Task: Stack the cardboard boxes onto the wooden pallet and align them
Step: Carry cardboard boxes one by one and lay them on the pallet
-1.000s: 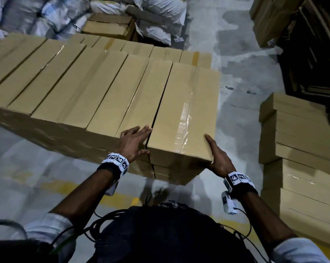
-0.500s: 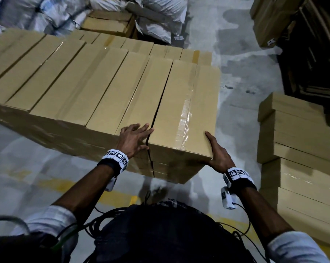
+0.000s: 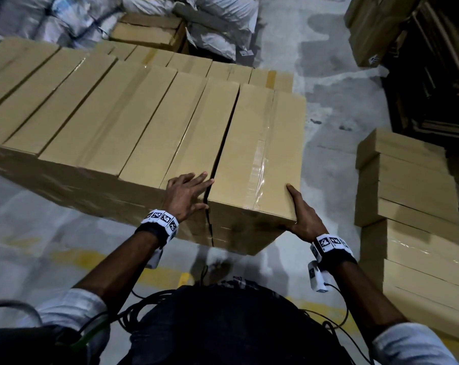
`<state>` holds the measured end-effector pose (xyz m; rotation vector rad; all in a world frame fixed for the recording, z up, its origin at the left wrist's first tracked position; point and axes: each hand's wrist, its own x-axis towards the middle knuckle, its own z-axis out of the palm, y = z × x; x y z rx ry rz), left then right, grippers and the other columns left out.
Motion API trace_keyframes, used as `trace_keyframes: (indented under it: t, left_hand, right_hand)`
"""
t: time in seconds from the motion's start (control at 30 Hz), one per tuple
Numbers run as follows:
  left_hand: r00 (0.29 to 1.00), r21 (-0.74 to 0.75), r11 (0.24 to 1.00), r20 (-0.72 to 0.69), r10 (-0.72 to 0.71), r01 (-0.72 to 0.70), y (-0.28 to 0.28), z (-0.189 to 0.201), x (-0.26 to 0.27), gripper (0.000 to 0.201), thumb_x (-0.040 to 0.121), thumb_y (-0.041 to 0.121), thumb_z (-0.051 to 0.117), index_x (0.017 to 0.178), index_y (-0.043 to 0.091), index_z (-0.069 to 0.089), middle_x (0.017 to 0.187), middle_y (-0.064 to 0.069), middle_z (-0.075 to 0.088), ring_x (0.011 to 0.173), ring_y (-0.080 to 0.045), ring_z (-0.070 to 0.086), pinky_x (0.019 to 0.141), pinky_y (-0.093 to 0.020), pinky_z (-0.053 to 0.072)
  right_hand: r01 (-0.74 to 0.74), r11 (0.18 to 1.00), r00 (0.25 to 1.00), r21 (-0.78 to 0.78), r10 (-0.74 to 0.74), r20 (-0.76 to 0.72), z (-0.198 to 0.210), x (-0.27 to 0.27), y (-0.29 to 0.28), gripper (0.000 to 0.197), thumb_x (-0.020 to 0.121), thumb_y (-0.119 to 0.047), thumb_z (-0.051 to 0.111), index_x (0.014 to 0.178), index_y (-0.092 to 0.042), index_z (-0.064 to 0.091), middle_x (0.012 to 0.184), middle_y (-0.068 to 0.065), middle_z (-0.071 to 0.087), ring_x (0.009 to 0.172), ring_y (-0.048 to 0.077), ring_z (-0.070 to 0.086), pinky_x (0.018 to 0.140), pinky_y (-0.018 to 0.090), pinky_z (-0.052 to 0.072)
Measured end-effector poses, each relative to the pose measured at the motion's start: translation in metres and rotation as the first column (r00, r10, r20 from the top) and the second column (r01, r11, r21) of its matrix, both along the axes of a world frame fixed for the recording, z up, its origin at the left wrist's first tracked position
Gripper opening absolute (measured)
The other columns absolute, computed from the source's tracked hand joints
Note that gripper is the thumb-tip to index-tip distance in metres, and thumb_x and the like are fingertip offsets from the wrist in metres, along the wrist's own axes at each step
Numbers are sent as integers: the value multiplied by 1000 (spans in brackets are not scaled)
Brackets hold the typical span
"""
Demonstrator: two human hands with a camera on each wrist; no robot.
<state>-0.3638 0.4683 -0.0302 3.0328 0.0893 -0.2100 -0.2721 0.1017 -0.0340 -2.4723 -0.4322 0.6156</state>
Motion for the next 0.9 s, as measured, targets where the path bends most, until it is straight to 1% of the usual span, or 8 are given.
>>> trace_keyframes:
  t: [0.17, 0.3, 0.43, 0.5, 0.6, 0.7, 0.83, 0.9]
  left_hand:
    - [1000, -87, 996, 29, -1, 4, 3, 1, 0, 91, 83, 61, 74, 160, 44, 28, 168, 16, 25, 151, -21, 30, 114, -47, 29]
    - [999, -183, 983, 41, 4, 4, 7, 1, 1, 96, 79, 67, 74, 160, 41, 28, 168, 14, 26, 152, -21, 30, 117, -50, 28]
    - [993, -307, 952, 115, 32, 5, 0, 5, -3, 89, 77, 65, 78, 154, 36, 43, 164, 4, 38, 148, -24, 37, 117, -54, 29]
    - [977, -357, 933, 210, 32, 47, -8, 8, -6, 81, 77, 60, 81, 148, 33, 53, 158, 0, 47, 142, -26, 45, 113, -52, 32]
    - [948, -379, 915, 317, -11, 137, -27, 14, -9, 68, 82, 53, 80, 143, 31, 58, 153, 1, 53, 137, -25, 49, 111, -48, 34]
    - [934, -400, 895, 355, -49, 199, -46, 17, -10, 63, 85, 46, 81, 141, 27, 60, 152, -2, 54, 136, -28, 51, 110, -53, 37]
    - [934, -445, 866, 352, -64, 227, -69, 14, -7, 60, 87, 55, 68, 139, 27, 62, 150, -2, 56, 136, -26, 52, 108, -51, 38]
    - [936, -472, 850, 345, -68, 236, -83, 15, -6, 59, 87, 54, 70, 139, 28, 62, 150, 0, 56, 135, -23, 53, 107, -47, 38]
  right_hand:
    - [34, 999, 999, 11, -34, -15, 3, -1, 1, 119, 75, -38, 89, 160, -47, 6, 163, 2, 37, 134, 37, 49, 104, 51, 47]
    - [45, 999, 999, 30, -45, 24, 6, -5, 3, 119, 72, -47, 89, 163, -38, 12, 167, -5, 28, 147, 29, 37, 115, 49, 40]
    - [91, 995, 994, 49, -94, 57, 7, -13, 6, 124, 60, -79, 79, 159, -45, 12, 168, -2, 25, 154, 27, 26, 117, 56, 37]
    - [132, 990, 983, 58, -138, 120, 11, -20, 10, 117, 63, -87, 70, 159, -44, 17, 168, -2, 26, 154, 26, 25, 118, 56, 36]
    - [218, 973, 943, 73, -229, 241, 21, -35, 17, 102, 76, -76, 69, 159, -37, 27, 169, 1, 26, 154, 26, 27, 119, 52, 34]
    - [295, 953, 913, 65, -301, 275, 25, -47, 24, 96, 81, -67, 73, 159, -33, 30, 170, 3, 24, 153, 27, 27, 117, 54, 34]
    - [387, 916, 877, 111, -402, 262, 22, -63, 24, 94, 83, -65, 74, 159, -36, 28, 170, 1, 23, 154, 26, 26, 118, 54, 33]
    - [400, 908, 869, 126, -419, 263, 20, -72, 21, 93, 83, -66, 72, 159, -36, 27, 170, -1, 23, 154, 24, 25, 119, 53, 32]
